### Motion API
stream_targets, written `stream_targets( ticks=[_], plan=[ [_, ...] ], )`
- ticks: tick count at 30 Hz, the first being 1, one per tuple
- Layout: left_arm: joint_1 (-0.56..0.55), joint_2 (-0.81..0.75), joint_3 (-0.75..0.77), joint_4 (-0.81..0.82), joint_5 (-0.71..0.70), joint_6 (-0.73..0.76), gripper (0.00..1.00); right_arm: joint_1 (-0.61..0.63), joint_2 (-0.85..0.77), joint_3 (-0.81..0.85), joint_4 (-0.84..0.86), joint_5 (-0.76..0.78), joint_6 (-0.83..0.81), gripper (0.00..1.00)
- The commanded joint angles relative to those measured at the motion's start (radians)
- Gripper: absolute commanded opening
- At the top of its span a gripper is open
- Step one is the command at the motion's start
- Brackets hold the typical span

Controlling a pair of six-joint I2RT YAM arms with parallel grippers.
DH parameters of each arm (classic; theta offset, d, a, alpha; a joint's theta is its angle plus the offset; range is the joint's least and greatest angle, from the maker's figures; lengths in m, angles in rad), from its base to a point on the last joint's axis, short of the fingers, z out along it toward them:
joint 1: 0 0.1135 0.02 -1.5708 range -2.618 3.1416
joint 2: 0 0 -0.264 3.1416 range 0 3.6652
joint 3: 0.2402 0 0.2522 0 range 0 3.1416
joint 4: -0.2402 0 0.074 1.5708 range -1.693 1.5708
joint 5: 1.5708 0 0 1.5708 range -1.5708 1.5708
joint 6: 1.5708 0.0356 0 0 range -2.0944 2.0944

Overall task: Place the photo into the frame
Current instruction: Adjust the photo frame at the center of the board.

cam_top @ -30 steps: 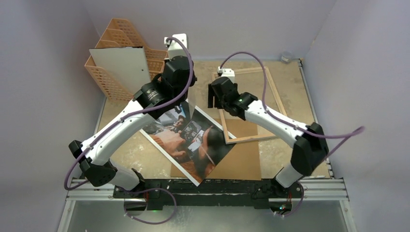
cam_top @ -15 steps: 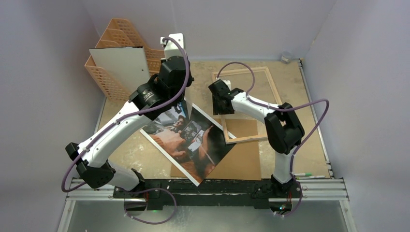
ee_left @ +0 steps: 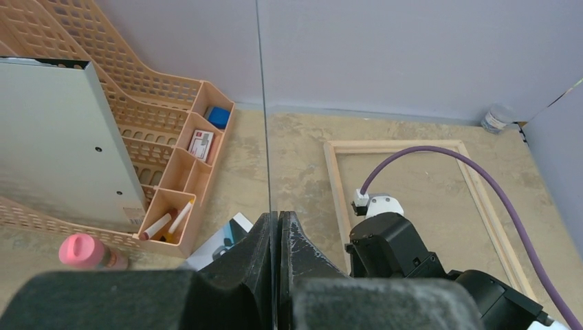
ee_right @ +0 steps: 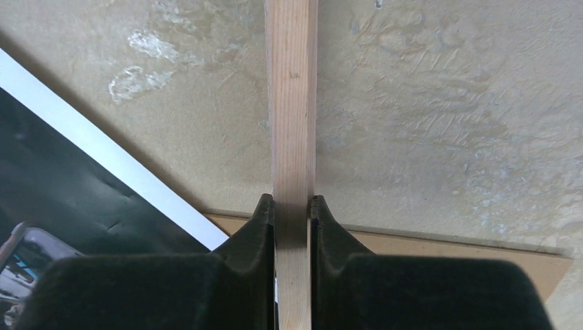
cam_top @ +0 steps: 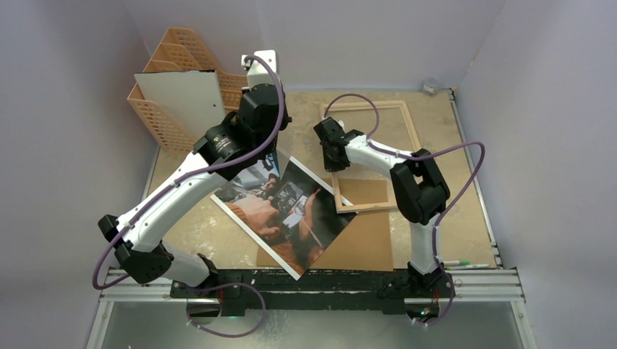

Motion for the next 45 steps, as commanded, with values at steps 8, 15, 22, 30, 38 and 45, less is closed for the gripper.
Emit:
stream_targets(
  ticks=[8,15,22,30,38,45],
  plan=[
    [0.01,-0.055,0.019,0.031,-0.04,0.054,0.0,0.033,0.004,0.225,-0.099,-0.06,0.09,0.05],
    [0.011,-0.065,0.017,0.023,-0.066,0.058,0.0,0.072,0.036,0.26,-0.047,-0.148,0.251,0.08],
    [0.013,-0.064,0.018,0.013,-0.063,0.043,0.0,0.083,0.096,0.328,0.005,-0.25,0.363,0.2],
    [0.013,-0.055,0.037,0.0,-0.026,0.017,0.0,0.06,0.016,0.327,0.097,-0.282,0.331,0.65],
    [0.013,-0.06,0.047,0.075,0.132,0.061,0.0,-0.124,-0.279,0.073,0.335,-0.343,0.241,0.87],
    [0.013,-0.059,0.08,0.206,0.379,0.105,0.0,-0.293,-0.581,-0.086,0.651,-0.471,0.27,0.99]
  ],
)
